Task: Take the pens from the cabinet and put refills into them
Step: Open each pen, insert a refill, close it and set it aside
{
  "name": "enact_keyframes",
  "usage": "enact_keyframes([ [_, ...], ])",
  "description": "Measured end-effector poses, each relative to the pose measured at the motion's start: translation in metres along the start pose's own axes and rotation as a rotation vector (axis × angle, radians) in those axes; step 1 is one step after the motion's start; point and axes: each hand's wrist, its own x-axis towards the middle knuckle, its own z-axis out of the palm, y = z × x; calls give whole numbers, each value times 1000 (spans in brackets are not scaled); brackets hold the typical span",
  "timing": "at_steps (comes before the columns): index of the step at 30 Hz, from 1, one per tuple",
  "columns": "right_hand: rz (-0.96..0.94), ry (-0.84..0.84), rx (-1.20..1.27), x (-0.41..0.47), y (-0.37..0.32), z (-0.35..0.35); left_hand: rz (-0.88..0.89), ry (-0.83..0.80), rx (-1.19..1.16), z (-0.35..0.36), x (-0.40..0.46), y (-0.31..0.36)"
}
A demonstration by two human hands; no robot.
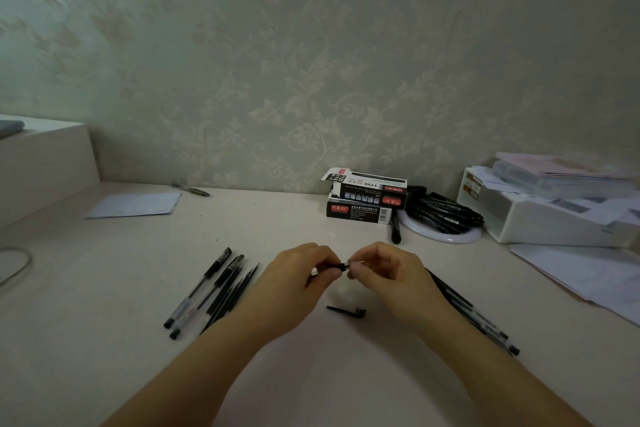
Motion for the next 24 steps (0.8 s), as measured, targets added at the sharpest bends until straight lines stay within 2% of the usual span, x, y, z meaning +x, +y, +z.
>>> enact_keyframes([
  [11,31,45,73,1,-3,0,-14,-13,-16,0,-1,2],
  [14,41,130,105,2,-3,-3,-43,6,-22,-1,0,-1],
  [17,28,202,0,3,0,-5,-77,15,13,-1,0,-4],
  [20,16,212,-55,3,4,-4,-103,-26,22,-1,-2,-4],
  [24,39,281,-9,6,7,-6,-77,-72,69,-5,-2,-1],
])
